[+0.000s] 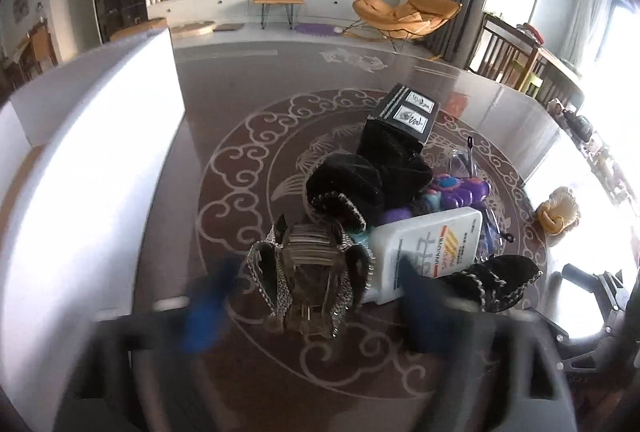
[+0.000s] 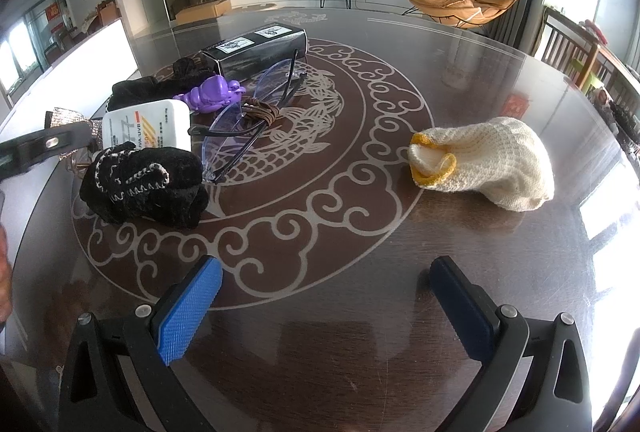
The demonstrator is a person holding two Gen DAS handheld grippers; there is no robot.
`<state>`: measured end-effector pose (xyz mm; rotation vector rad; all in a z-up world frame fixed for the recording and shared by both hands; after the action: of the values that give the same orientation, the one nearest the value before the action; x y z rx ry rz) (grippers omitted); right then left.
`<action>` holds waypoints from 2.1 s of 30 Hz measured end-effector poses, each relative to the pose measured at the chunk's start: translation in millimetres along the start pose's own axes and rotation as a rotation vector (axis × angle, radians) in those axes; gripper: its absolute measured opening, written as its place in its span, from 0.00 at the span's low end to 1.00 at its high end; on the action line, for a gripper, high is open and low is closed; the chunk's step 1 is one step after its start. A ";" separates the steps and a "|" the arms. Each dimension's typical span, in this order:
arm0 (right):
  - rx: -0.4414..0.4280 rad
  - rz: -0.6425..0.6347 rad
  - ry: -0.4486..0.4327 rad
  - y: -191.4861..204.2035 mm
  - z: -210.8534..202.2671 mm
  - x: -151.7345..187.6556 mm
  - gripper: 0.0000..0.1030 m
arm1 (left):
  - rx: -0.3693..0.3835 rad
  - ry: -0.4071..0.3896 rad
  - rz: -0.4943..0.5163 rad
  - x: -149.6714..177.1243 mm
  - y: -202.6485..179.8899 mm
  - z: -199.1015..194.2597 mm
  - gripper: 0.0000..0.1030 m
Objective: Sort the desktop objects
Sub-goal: 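Lower the left tool onto the silver rhinestone hair clip and grasp it, then grasp the black knit glove with the right gripper while the left tool lifts the hair clip, then carry both items over the cardboard bin and open both grippers to drop them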
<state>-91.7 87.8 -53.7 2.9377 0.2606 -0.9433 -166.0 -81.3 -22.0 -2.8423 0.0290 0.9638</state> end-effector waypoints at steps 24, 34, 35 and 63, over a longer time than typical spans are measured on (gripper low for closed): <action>0.001 0.000 0.001 -0.1 -1.3 0.5 1.00 | -0.096 -0.004 0.083 87.2 -15.8 -38.2 0.97; -0.023 -0.035 0.027 2.6 -2.6 1.3 1.00 | 0.039 -0.043 0.077 89.3 -15.2 -54.4 0.53; -0.055 -0.067 0.055 5.5 -4.2 -0.5 0.98 | 0.048 -0.042 0.081 94.0 -14.1 -59.3 0.53; -0.472 -0.246 0.057 142.6 -118.4 -84.0 0.41 | 0.216 -0.197 -0.047 94.8 40.5 -200.0 0.53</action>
<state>-66.3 -53.8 90.2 2.5327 0.7486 -0.6979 27.6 -146.6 72.3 -2.5318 0.0429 1.1497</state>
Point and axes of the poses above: each gripper's, at about its wrist camera, not at the fingertips, and z roughly the way its jaws point, y to its left, x to its underside, the point moved 1 cm from there along z, roughly the way its jaws point
